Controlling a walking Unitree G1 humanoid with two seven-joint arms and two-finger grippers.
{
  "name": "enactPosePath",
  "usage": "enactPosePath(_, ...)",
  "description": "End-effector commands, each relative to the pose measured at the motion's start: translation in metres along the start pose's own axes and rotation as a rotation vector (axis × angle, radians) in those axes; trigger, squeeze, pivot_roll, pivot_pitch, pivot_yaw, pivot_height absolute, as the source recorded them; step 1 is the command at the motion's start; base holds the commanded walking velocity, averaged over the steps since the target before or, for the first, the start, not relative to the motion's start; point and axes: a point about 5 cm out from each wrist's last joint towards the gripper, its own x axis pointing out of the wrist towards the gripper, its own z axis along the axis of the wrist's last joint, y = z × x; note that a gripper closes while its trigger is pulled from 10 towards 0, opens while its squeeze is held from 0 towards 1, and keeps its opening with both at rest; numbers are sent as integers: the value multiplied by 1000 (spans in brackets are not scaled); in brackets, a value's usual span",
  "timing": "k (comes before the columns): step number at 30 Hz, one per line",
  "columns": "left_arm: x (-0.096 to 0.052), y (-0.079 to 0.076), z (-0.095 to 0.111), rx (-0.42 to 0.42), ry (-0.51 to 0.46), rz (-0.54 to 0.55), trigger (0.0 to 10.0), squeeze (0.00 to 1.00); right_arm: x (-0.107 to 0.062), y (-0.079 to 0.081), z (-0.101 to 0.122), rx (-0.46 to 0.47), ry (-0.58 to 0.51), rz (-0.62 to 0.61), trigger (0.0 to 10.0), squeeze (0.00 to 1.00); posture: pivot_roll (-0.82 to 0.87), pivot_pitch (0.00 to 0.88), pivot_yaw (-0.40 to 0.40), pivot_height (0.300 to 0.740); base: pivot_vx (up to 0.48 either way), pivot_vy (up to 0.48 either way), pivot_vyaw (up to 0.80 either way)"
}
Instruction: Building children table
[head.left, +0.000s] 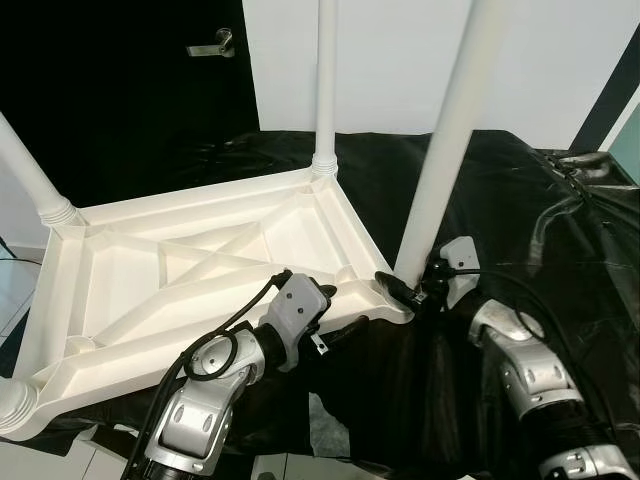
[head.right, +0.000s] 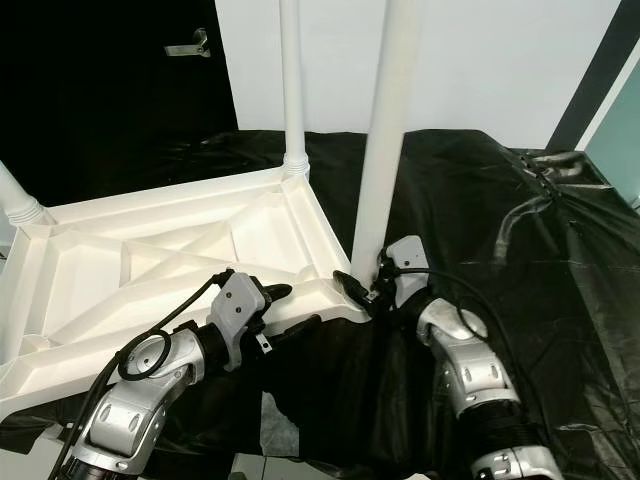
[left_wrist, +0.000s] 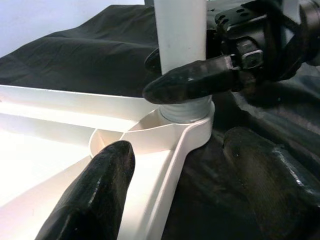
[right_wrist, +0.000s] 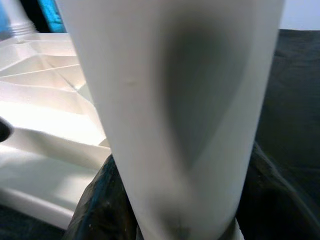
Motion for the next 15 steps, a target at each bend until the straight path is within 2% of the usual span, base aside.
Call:
enactPosePath(1,-1,0,-1,-2,7,25,10000,0,-4,1,-14,-14,80,-75,10000,0,35,0,7,740,0,0,0)
enactPosePath(3,-1,0,-1,-3,7,23,10000,0,-4,4,-14,4,81,-121,10000,0,34,0,6,740,0,0,0)
enactPosePath(6,-2,0,0,-3,8,20,10000,0,-3,15,-17,81,97,-347,10000,0,36,0,7,740,0,0,0)
enactPosePath(7,-2,0,0,-3,8,20,10000,0,-3,15,-17,81,97,-347,10000,0,36,0,7,740,0,0,0)
enactPosePath(9,-2,0,0,-3,9,20,10000,0,-3,23,-16,116,101,-461,10000,0,37,0,7,740,0,0,0)
enactPosePath(11,-2,0,0,-4,9,20,10000,0,-3,25,-16,124,103,-485,10000,0,37,0,7,740,0,0,0)
enactPosePath(13,-2,0,0,-3,9,20,10000,0,-1,34,-14,147,100,-544,10000,0,44,0,5,740,0,0,0)
enactPosePath(15,-3,0,0,-3,9,21,10000,0,1,38,-13,156,96,-547,10000,0,44,0,5,740,0,0,0)
